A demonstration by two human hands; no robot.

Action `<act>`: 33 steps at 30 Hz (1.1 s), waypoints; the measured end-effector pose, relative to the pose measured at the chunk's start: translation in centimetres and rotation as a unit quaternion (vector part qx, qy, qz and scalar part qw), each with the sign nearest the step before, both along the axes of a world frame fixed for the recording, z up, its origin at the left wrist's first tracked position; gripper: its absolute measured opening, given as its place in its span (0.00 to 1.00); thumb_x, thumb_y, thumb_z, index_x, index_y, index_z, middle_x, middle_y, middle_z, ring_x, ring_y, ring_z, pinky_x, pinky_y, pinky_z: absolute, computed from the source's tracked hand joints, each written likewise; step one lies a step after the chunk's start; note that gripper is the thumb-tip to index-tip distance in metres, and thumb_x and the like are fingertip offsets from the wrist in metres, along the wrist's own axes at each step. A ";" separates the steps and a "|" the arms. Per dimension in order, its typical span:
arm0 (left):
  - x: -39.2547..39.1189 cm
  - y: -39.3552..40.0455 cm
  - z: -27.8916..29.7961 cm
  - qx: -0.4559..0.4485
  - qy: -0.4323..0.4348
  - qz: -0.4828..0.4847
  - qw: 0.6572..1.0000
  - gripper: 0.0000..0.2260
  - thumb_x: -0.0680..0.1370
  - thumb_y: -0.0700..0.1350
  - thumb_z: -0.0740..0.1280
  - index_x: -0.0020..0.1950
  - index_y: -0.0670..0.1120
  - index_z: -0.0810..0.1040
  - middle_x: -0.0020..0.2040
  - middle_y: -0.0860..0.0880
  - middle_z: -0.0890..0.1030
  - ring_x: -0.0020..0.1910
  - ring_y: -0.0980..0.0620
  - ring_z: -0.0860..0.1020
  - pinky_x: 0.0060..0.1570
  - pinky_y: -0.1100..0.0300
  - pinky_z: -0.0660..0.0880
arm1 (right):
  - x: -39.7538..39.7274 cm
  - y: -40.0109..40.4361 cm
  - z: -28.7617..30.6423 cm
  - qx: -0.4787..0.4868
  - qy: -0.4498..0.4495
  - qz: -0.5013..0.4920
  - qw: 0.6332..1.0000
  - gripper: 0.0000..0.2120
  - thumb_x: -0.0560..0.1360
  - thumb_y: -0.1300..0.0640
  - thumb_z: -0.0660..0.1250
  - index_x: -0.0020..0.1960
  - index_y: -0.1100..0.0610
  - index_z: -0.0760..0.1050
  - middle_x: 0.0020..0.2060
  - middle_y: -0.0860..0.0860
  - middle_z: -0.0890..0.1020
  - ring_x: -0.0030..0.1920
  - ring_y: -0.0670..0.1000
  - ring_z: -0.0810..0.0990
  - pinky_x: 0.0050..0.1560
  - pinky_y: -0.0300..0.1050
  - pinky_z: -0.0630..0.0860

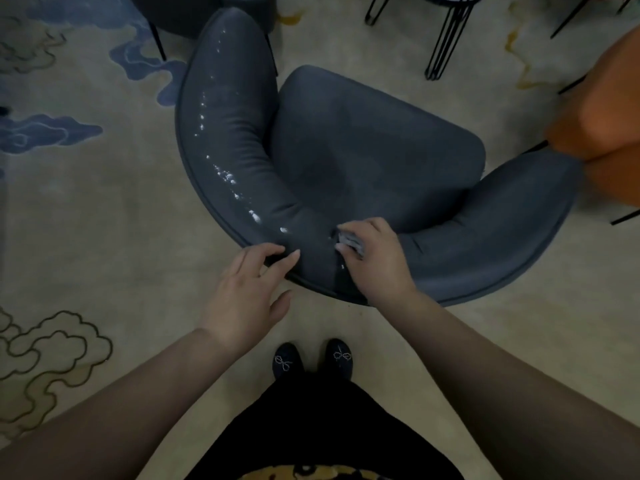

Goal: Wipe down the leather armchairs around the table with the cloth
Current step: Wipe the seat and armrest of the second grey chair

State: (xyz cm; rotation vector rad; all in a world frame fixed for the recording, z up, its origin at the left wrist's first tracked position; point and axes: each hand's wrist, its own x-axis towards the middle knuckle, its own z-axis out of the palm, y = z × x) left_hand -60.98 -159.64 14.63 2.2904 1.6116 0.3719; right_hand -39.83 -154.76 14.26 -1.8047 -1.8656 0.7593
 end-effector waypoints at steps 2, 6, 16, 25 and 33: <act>0.0 -0.1 -0.1 -0.006 -0.009 0.007 1.000 0.26 0.70 0.44 0.75 0.67 0.46 0.76 0.61 0.44 0.75 0.58 0.44 0.73 0.56 0.49 0.75 | 0.7 -0.3 -0.2 0.023 -0.022 -0.005 0.999 0.08 0.73 0.60 0.71 0.52 0.59 0.80 0.49 0.59 0.75 0.49 0.58 0.76 0.54 0.49 0.74; 0.2 0.0 0.1 -0.014 -0.008 0.015 1.000 0.25 0.70 0.44 0.75 0.67 0.46 0.76 0.61 0.44 0.74 0.58 0.44 0.73 0.55 0.49 0.75 | 5.0 -0.5 -0.7 -0.040 -0.030 -0.131 0.990 0.07 0.77 0.59 0.65 0.53 0.58 0.78 0.51 0.54 0.69 0.47 0.58 0.77 0.49 0.51 0.79; 1.4 -0.4 0.3 -0.030 -0.020 0.062 0.997 0.22 0.72 0.44 0.73 0.66 0.46 0.77 0.61 0.45 0.73 0.59 0.45 0.73 0.52 0.53 0.75 | -3.9 1.3 -0.3 0.042 0.042 -0.020 0.998 0.08 0.75 0.56 0.68 0.51 0.60 0.78 0.49 0.58 0.72 0.45 0.54 0.75 0.49 0.47 0.75; 2.0 -0.6 0.1 -0.031 -0.035 0.091 0.995 0.22 0.71 0.43 0.72 0.64 0.47 0.78 0.61 0.46 0.73 0.59 0.46 0.72 0.51 0.53 0.76 | -1.6 -1.3 0.1 0.047 0.007 -0.023 0.999 0.10 0.74 0.54 0.69 0.52 0.59 0.77 0.49 0.57 0.70 0.47 0.56 0.74 0.50 0.48 0.74; 1.9 -0.5 0.2 -0.042 -0.026 0.091 0.995 0.23 0.72 0.43 0.70 0.67 0.48 0.76 0.63 0.47 0.72 0.59 0.48 0.70 0.53 0.55 0.74 | -4.9 7.0 -1.9 0.004 -0.004 0.010 1.000 0.13 0.77 0.51 0.64 0.53 0.61 0.75 0.53 0.60 0.70 0.51 0.60 0.73 0.55 0.52 0.71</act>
